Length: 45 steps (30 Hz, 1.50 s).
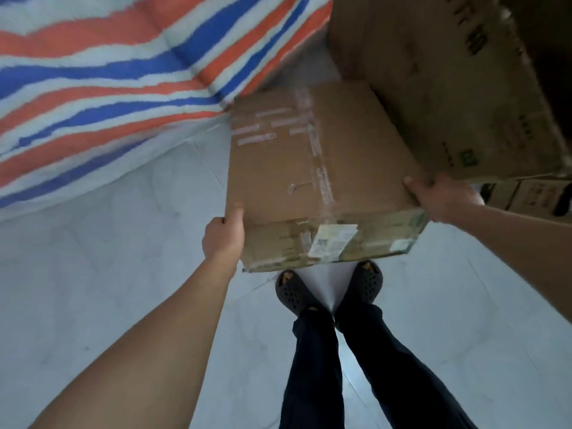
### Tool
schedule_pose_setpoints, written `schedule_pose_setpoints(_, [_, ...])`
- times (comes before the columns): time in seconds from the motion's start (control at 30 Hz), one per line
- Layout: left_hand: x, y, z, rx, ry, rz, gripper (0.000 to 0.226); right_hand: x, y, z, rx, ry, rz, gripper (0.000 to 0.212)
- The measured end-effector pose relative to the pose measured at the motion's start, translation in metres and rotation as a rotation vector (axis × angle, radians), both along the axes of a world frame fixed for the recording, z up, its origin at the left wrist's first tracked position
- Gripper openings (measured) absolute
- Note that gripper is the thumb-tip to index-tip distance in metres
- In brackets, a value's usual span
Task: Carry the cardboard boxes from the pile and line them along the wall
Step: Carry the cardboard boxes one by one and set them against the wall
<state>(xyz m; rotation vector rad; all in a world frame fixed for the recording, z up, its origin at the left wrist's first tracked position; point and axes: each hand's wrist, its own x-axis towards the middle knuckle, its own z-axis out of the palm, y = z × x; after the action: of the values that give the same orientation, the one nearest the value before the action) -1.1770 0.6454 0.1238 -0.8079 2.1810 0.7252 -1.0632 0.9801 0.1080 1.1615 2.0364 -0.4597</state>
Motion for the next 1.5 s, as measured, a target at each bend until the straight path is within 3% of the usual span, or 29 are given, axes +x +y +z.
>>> schedule_pose_setpoints(0.17, [-0.046,0.006,0.067,0.029,0.198,-0.082,0.046,-0.014,-0.008,0.068,-0.089,-0.084,-0.057,0.083])
schedule_pose_setpoints(0.27, [-0.060,0.019,0.078,0.066,0.213,-0.205,0.042,-0.003,-0.014,0.077,-0.177,-0.143,-0.153,0.084])
schedule_pose_setpoints(0.4, [-0.049,0.015,0.056,0.141,0.108,-0.441,0.064,0.024,-0.031,0.055,-0.322,-0.252,-0.174,0.091])
schedule_pose_setpoints(0.53, [-0.033,0.001,0.029,0.079,0.125,-0.554,0.088,0.034,-0.043,0.037,-0.288,-0.169,-0.001,0.084])
schedule_pose_setpoints(0.67, [-0.001,-0.009,0.029,-0.125,0.250,-0.402,0.093,0.013,-0.050,0.041,-0.215,-0.024,0.202,0.094])
schedule_pose_setpoints(0.77, [0.039,-0.013,0.034,-0.177,0.274,-0.234,0.101,-0.018,-0.068,0.043,-0.238,0.054,0.315,0.073])
schedule_pose_setpoints(0.83, [0.074,-0.013,0.036,-0.163,0.221,-0.109,0.110,-0.034,-0.077,0.041,-0.219,0.050,0.395,0.060])
schedule_pose_setpoints(0.93, [0.135,0.000,0.033,-0.052,0.000,0.102,0.116,-0.039,-0.069,0.038,-0.234,0.016,0.463,0.055])
schedule_pose_setpoints(1.0, [0.167,0.013,0.026,0.147,-0.162,0.258,0.098,-0.038,-0.061,0.036,-0.243,0.040,0.504,0.054])
schedule_pose_setpoints(1.1, [0.194,0.033,0.021,0.326,-0.204,0.319,0.036,-0.034,-0.054,0.030,-0.218,0.092,0.646,0.058])
schedule_pose_setpoints(1.2, [0.195,0.043,0.021,0.272,-0.088,0.154,0.037,-0.030,-0.051,0.031,-0.212,0.155,0.771,0.055])
schedule_pose_setpoints(1.33, [0.189,0.038,0.014,0.247,-0.085,0.054,0.035,-0.021,-0.052,0.034,-0.207,0.199,0.915,0.042])
schedule_pose_setpoints(1.5, [0.189,0.034,0.011,0.226,-0.088,-0.060,0.034,-0.022,-0.048,0.037,-0.240,0.114,0.982,0.035])
